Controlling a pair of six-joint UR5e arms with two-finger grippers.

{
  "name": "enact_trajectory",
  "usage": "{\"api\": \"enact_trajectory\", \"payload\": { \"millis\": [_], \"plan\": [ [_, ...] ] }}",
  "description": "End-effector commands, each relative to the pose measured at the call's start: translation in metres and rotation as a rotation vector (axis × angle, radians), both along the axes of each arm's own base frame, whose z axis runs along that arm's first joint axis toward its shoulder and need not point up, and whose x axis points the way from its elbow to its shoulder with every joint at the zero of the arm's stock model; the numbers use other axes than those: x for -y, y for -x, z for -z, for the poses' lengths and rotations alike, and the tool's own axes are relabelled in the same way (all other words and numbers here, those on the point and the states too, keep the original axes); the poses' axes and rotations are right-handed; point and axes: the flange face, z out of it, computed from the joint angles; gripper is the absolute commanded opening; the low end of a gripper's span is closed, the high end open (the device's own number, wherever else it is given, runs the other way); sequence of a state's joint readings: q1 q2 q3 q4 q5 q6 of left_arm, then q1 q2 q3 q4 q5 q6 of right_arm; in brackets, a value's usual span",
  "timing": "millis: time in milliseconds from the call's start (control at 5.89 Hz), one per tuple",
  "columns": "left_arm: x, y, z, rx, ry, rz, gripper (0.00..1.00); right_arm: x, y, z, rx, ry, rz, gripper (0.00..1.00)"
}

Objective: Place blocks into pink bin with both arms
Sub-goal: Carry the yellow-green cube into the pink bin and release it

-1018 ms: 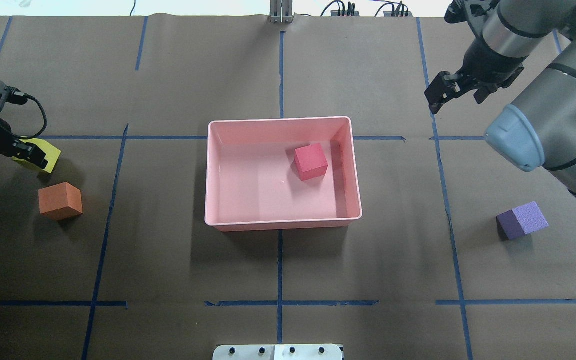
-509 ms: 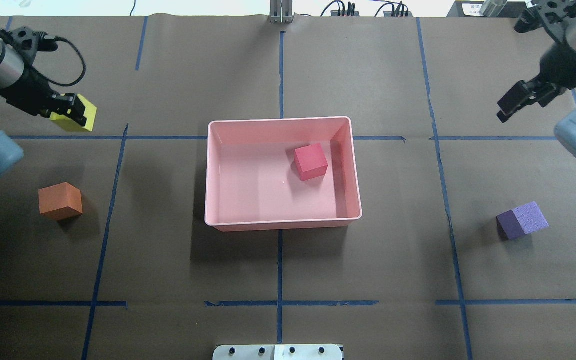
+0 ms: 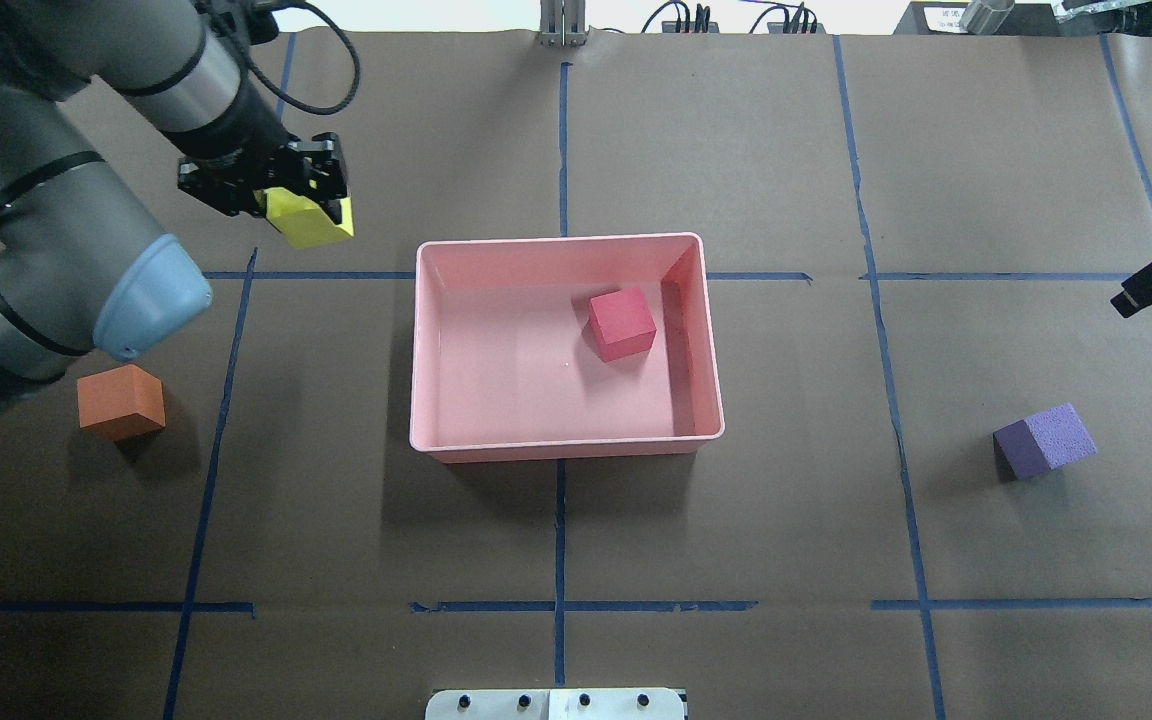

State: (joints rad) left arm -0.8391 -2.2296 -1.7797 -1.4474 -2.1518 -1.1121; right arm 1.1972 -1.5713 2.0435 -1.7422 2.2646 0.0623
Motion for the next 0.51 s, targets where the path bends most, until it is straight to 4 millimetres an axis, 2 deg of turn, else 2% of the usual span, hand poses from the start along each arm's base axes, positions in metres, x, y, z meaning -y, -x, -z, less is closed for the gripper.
{"api": "enact_trajectory", "payload": {
  "millis": [0, 170, 339],
  "plan": [
    [-0.067, -0.108, 0.048, 0.028, -0.001, 0.001, 0.56, -0.029, -0.011, -0.038, -0.003, 0.010, -0.009, 1.00],
    [-0.079, -0.119, 0.051, 0.036, -0.022, -0.004, 0.99, -0.042, -0.013, -0.063, 0.000, 0.005, -0.010, 1.00],
    [-0.078, -0.119, 0.051, 0.037, -0.027, 0.000, 1.00, -0.050, 0.009, -0.070, 0.018, 0.016, -0.044, 1.00]
  ]
}}
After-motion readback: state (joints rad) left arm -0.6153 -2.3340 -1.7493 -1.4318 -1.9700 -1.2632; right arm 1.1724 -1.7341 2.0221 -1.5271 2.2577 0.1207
